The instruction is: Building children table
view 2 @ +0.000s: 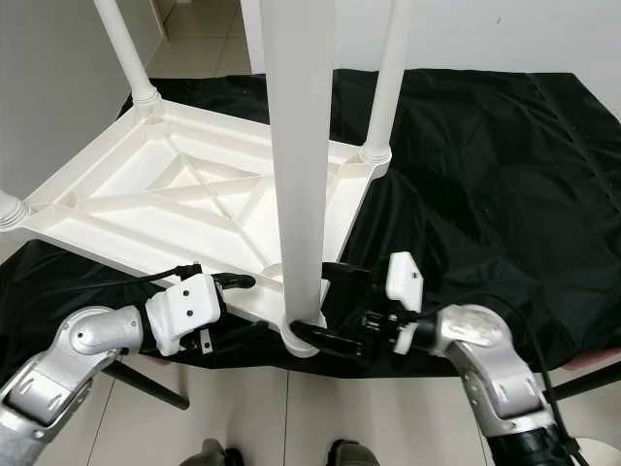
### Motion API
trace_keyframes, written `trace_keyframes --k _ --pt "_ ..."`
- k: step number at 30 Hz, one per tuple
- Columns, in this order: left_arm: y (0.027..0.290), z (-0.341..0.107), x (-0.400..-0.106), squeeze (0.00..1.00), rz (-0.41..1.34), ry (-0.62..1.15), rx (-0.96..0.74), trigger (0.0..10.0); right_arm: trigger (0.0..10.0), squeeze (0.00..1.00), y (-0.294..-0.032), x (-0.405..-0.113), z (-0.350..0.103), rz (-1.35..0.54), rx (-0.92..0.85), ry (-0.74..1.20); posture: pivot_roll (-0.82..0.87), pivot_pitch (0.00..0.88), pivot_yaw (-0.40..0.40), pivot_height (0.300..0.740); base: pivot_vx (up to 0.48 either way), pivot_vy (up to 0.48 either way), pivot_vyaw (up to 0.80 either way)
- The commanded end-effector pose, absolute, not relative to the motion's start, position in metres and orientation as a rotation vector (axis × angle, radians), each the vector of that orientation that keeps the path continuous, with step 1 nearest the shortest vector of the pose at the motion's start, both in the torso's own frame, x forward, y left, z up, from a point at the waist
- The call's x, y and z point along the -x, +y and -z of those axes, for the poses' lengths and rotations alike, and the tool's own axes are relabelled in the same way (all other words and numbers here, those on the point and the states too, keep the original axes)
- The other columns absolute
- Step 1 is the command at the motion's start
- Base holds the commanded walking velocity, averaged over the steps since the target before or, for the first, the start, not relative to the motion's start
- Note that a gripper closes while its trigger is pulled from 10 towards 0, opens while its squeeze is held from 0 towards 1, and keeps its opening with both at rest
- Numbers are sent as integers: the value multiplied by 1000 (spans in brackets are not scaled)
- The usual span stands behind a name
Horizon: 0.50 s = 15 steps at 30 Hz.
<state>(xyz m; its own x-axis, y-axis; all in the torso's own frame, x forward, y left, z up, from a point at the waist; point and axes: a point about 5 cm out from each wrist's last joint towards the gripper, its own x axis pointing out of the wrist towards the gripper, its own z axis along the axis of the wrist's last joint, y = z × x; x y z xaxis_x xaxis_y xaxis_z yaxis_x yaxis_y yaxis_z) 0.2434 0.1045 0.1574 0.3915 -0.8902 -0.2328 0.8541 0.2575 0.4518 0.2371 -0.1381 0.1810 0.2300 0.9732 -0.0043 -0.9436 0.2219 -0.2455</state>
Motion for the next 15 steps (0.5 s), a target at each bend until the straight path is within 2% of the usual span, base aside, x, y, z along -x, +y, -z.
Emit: trace_keyframes --k 1,8,15 --pt "104 -156 -244 0 1200 -76 -580 10000 10000 0 -134 -238 -180 -1337 226 -155 -96 174 76 740 0 0 0" --pt "97 -158 -249 0 1163 -110 -574 10000 10000 0 -124 -245 -179 -1288 263 -189 -94 173 69 740 0 0 0" --pt "96 -164 -249 0 1146 -123 -516 10000 10000 0 -136 -257 -183 -1144 244 -221 -80 187 75 740 0 0 0"
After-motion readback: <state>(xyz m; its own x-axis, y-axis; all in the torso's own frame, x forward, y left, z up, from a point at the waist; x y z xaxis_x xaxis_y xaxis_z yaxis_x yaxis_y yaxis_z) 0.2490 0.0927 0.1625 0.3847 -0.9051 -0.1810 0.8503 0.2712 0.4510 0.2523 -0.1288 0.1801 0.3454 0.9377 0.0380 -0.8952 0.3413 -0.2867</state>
